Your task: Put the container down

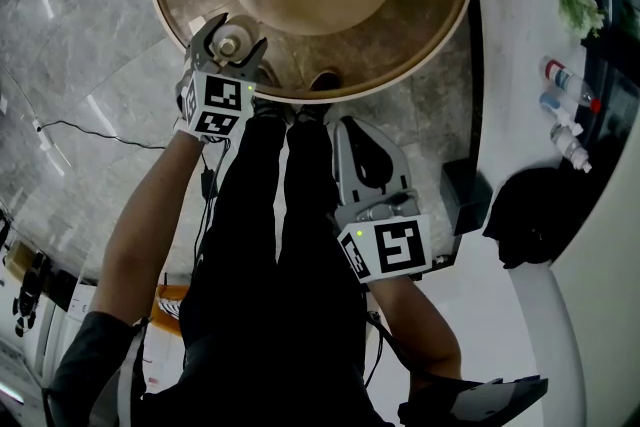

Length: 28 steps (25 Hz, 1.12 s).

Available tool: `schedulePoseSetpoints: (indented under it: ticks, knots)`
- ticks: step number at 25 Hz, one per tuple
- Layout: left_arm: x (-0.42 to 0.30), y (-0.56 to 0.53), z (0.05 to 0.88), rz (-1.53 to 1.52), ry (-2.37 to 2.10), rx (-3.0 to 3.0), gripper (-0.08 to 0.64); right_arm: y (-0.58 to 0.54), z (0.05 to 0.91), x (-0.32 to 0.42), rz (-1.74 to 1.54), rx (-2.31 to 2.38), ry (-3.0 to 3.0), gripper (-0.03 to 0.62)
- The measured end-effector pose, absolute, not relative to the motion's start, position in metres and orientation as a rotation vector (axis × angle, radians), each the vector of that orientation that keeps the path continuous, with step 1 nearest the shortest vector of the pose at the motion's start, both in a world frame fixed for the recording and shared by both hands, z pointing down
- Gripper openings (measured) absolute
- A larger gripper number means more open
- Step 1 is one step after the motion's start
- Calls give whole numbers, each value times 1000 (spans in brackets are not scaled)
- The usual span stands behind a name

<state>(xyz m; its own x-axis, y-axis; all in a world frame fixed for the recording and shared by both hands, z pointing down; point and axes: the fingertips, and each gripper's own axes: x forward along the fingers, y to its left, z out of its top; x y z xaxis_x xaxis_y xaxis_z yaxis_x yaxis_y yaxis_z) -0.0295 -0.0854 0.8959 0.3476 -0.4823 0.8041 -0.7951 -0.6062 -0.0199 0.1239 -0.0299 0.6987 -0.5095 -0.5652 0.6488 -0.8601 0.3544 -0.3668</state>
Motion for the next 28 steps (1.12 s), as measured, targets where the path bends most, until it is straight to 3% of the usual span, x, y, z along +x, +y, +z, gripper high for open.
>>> schedulePoseSetpoints:
  ticks: [20,28]
  knots:
    - [-32,-83,898,1128,-1147,2243,364,-22,697,120,965,1256,-2209,6]
    - [-50,-67,825,948,-1281,2170,365,-28,649,100,947,1239,-2277,6]
